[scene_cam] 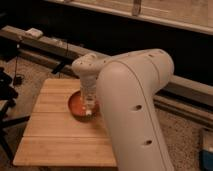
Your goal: Place the bottle in the ceramic bowl
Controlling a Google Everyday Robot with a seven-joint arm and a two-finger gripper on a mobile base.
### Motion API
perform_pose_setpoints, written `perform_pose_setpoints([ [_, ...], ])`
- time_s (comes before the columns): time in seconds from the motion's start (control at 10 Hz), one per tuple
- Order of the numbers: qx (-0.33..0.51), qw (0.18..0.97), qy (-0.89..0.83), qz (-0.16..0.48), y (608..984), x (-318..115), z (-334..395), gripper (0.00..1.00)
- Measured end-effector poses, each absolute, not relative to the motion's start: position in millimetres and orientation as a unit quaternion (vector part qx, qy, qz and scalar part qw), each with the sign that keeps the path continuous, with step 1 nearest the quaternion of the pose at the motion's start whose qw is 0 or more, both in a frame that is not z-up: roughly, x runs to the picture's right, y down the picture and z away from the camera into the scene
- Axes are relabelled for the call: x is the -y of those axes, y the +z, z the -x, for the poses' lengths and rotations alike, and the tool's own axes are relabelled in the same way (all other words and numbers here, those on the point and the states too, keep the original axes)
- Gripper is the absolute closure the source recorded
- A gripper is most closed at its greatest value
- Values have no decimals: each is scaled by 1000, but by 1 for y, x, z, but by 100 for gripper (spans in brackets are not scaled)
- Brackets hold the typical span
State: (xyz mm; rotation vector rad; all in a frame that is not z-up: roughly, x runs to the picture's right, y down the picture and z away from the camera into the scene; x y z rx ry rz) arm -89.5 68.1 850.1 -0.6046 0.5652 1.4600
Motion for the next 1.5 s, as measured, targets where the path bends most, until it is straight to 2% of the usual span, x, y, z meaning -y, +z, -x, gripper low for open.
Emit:
perform_pose_setpoints([
  [0.2, -239, 679, 638, 273, 853, -60, 105, 67],
  [0.4, -226, 687, 631, 279, 848, -54, 116, 44],
  [0.7, -213, 697, 622, 286, 845, -54, 128, 20],
  [1.2, -181, 702, 624, 290, 838, -55, 128, 20],
  [1.5, -156, 696, 643, 277, 812, -43, 106, 20],
])
